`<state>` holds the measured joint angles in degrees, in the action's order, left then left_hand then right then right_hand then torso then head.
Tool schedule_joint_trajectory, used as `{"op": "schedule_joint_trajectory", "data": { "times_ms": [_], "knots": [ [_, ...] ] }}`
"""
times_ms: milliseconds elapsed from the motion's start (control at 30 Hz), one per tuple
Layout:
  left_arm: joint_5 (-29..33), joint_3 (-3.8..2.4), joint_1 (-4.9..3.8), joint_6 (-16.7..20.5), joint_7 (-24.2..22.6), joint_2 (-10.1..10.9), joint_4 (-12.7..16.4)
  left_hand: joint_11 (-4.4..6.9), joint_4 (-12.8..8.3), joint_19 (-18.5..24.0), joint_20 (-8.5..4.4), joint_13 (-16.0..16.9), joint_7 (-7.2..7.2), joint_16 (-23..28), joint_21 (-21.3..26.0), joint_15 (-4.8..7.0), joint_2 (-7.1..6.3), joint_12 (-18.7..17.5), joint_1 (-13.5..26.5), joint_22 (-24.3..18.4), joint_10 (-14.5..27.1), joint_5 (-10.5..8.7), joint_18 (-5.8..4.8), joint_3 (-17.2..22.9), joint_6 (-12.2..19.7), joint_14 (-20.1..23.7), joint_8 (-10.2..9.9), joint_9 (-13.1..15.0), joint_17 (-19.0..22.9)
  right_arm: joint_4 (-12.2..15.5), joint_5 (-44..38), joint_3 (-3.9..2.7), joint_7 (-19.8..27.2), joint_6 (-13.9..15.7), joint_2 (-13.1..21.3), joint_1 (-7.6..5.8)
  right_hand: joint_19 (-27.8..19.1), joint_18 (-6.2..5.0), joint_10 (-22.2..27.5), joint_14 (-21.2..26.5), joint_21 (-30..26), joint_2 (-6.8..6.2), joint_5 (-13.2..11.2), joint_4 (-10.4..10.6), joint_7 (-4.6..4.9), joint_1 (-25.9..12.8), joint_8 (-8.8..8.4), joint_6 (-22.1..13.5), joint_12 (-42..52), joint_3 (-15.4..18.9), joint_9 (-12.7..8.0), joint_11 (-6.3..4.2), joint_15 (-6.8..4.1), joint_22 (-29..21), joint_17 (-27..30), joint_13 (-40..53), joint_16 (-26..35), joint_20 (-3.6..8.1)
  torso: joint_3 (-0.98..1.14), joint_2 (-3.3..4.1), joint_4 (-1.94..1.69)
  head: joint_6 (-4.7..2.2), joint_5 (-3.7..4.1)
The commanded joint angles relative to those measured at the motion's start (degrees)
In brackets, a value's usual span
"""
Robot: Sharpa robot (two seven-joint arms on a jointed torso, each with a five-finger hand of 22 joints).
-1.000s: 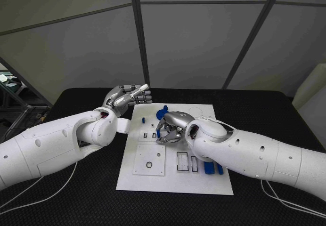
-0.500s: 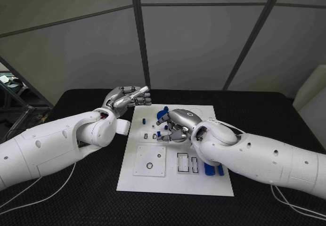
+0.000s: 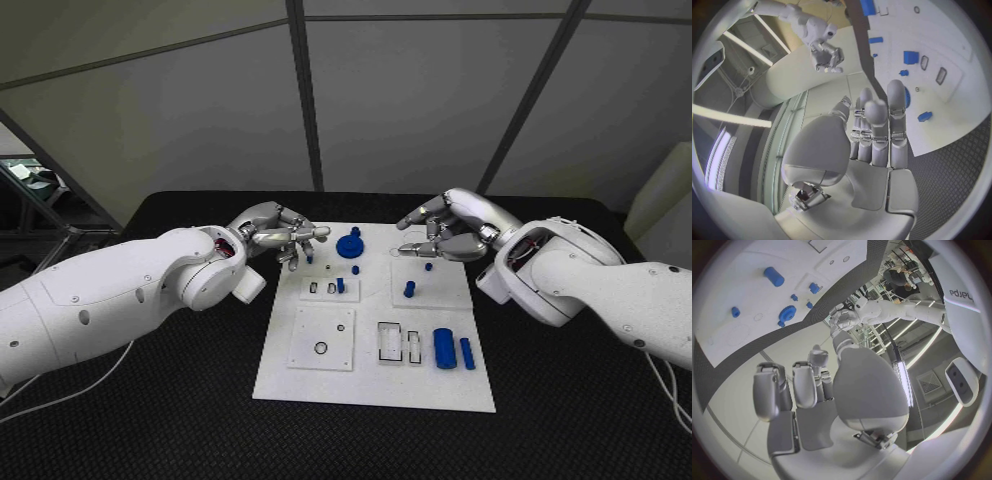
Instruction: Assemble the parts on the task board
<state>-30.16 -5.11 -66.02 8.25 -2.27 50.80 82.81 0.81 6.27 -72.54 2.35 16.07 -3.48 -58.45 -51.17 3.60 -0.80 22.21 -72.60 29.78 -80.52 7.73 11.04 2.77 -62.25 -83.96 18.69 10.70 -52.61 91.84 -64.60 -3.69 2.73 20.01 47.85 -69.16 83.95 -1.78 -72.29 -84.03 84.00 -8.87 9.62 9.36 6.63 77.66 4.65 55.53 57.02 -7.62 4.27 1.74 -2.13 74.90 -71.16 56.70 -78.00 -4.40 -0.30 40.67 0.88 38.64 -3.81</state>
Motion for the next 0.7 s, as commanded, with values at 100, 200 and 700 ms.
{"op": "schedule_joint_trajectory", "data": {
  "times_ms": [100,200,700],
  "knots": [
    [-17.98,-0.08,-1.38,-10.20,19.12,-1.26,-0.26,0.90,3.27,-3.26,-0.85,29.35,0.42,-18.78,-14.98,1.19,-0.54,24.59,2.65,18.72,-1.08,-5.06,-4.40,-2.34,0.86,-3.68,1.12,5.39,-21.14,-0.15,8.07,-0.13,1.55,-0.86,1.46,-0.53,0.01,-0.67,-0.50,-1.43,-0.36,0.07,0.28,-0.48,-0.14,-0.05,0.14,0.57,0.41,0.00,-0.06,-0.08,-0.41,5.19,0.17,0.11,0.25,0.48,0.34,-0.93,0.26,0.54,-0.45],
    [-21.65,-0.06,-2.02,-11.57,24.01,-2.45,-0.69,0.48,6.58,-5.64,-0.91,43.48,0.88,-25.05,-21.05,1.25,0.43,37.69,5.80,28.13,-2.88,-4.64,-5.80,-3.60,-0.29,-4.57,2.77,7.93,-28.94,-0.61,8.39,-0.16,1.20,-0.76,1.59,-0.63,0.01,-0.67,-0.50,-1.43,-0.36,0.07,0.28,-0.48,-0.14,-0.05,0.14,0.57,0.41,0.00,-0.06,-0.08,-0.41,5.19,0.17,0.11,0.25,0.48,0.44,-1.16,0.28,0.87,-0.52],
    [-30.10,2.41,-5.42,-15.60,34.68,-10.60,-5.13,1.22,10.29,-4.48,-1.19,59.32,1.72,-29.18,-27.84,1.66,2.75,49.09,5.74,36.91,-2.13,-4.91,-6.46,-11.91,4.72,-5.12,9.52,27.35,-34.31,-2.66,8.02,-0.19,-1.42,-0.51,0.57,-0.74,-0.13,-0.74,-0.67,-1.40,-0.58,0.16,0.59,-0.65,-0.18,-0.18,-0.01,0.65,0.44,0.00,-0.13,-0.14,-0.46,4.90,0.54,0.05,0.56,0.54,0.30,-0.83,0.24,0.89,-0.97]
  ]
}}
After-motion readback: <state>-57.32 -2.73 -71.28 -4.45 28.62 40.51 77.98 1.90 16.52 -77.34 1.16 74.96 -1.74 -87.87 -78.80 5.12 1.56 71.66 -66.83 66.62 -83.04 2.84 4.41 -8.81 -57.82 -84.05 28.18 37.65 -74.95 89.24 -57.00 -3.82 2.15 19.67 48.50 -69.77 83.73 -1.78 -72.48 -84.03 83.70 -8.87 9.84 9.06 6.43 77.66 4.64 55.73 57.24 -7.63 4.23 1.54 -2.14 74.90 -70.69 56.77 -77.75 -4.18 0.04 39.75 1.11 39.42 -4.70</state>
